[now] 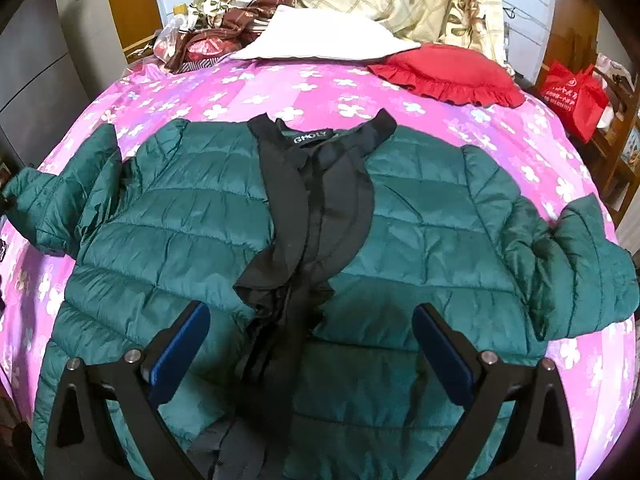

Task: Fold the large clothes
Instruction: 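Move the left gripper over the jacket side and sleeve nearest it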

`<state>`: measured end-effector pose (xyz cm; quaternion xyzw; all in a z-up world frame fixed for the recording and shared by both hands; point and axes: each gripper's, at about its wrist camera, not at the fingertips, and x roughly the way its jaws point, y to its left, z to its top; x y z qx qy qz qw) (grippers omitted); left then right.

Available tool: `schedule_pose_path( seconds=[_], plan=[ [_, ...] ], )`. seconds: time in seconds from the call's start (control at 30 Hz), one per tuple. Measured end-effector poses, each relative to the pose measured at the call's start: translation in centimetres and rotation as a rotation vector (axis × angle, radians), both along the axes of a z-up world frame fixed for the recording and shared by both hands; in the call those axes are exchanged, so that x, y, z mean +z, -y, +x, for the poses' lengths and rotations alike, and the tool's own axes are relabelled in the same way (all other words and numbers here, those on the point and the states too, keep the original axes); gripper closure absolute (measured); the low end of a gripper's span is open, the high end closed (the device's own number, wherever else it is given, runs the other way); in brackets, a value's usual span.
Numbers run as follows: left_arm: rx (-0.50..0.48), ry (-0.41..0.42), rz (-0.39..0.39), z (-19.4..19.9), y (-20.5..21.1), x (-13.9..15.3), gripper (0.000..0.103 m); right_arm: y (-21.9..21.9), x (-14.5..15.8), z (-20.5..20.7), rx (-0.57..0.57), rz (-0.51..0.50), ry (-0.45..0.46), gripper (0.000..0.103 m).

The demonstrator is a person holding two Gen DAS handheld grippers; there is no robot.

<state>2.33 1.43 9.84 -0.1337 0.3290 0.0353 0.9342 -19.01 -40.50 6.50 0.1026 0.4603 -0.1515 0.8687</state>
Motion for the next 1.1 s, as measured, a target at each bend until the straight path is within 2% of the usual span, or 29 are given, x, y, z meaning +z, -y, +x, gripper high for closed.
schedule_pose_path(
  seconds=[0.3, 0.63, 0.77, 1.1],
  plan=[
    [-0.138, 0.05, 0.068, -4.3, 5.3, 3.6, 0.103, 1.4, 0.2, -1.2, -0.017, 0.001, 0.023, 0.0],
    [-0.289, 0.097, 0.082, -8.8, 11.9, 7.0, 0.103, 3.1, 0.8, -3.4, -0.037, 0.009, 0.028, 0.0],
    [-0.343, 0.112, 0.119, -10.2, 14.9, 7.7, 0.103, 4.0, 0.7, -4.3, -0.052, 0.014, 0.023, 0.0],
    [-0.476, 0.107, 0.149, -13.1, 22.0, 7.6, 0.103, 6.3, 1.4, -6.7, -0.098, 0.009, 0.038, 0.0]
  ],
)
